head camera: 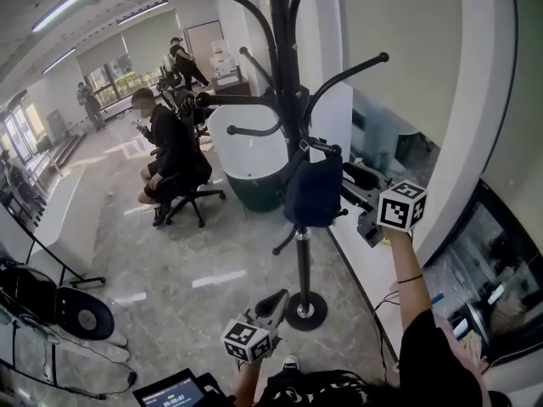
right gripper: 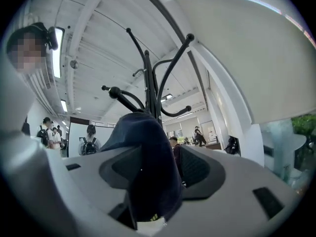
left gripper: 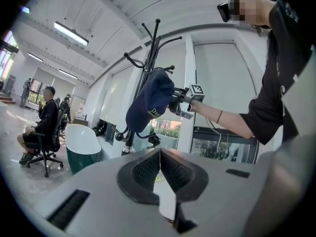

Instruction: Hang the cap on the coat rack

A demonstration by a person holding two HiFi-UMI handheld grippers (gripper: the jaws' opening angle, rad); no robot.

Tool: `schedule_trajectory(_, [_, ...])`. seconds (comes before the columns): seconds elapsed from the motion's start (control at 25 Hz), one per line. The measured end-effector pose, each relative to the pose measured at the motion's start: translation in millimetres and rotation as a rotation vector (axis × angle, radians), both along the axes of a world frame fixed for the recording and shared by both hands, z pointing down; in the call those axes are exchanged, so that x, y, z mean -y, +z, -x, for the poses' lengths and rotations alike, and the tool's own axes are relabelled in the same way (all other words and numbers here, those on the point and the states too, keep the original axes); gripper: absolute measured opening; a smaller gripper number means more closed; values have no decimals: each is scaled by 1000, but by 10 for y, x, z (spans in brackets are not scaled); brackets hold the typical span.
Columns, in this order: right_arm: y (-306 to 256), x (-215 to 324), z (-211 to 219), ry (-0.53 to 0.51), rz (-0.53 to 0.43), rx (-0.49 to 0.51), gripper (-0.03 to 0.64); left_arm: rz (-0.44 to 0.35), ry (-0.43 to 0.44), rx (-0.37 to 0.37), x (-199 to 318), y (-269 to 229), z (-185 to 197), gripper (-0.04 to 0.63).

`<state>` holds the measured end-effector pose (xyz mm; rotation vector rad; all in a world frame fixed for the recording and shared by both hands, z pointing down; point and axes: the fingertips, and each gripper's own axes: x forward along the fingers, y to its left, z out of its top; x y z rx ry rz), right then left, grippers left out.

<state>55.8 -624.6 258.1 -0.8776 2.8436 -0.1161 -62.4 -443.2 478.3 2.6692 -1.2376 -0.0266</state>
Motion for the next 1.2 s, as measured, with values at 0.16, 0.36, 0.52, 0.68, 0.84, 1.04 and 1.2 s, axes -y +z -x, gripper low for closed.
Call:
schedule_trajectory(0.16, [-13, -134, -268, 102, -31, -26, 232, -5, -8, 5, -185, -25, -94, 5])
schedule_trajectory(0.36, [124, -496, -498, 120, -28, 10, 230, -4, -28, -7, -456, -26, -231, 5])
schedule_trajectory(0.52, [469, -903, -486, 109, 2, -29, 224, 15, -57, -12, -756, 21, -293, 5])
schedule_trajectory(0.68, [835, -1337, -444, 64, 44, -53, 167, 41, -77, -11, -1004, 110, -414, 5])
schedule_trajectory(0.84, [1191, -1693, -420, 33, 99, -60, 118, 48, -84, -3, -1201, 152, -535, 5])
schedule_trajectory(1.04, [1572, -2161, -291, -11, 204, -49, 54, 43, -88, -11, -1369, 169, -560, 5])
schedule_trajectory(1.2, [1873, -2545, -146, -37, 266, -73, 28, 34, -81, -19, -1512, 167, -541, 5])
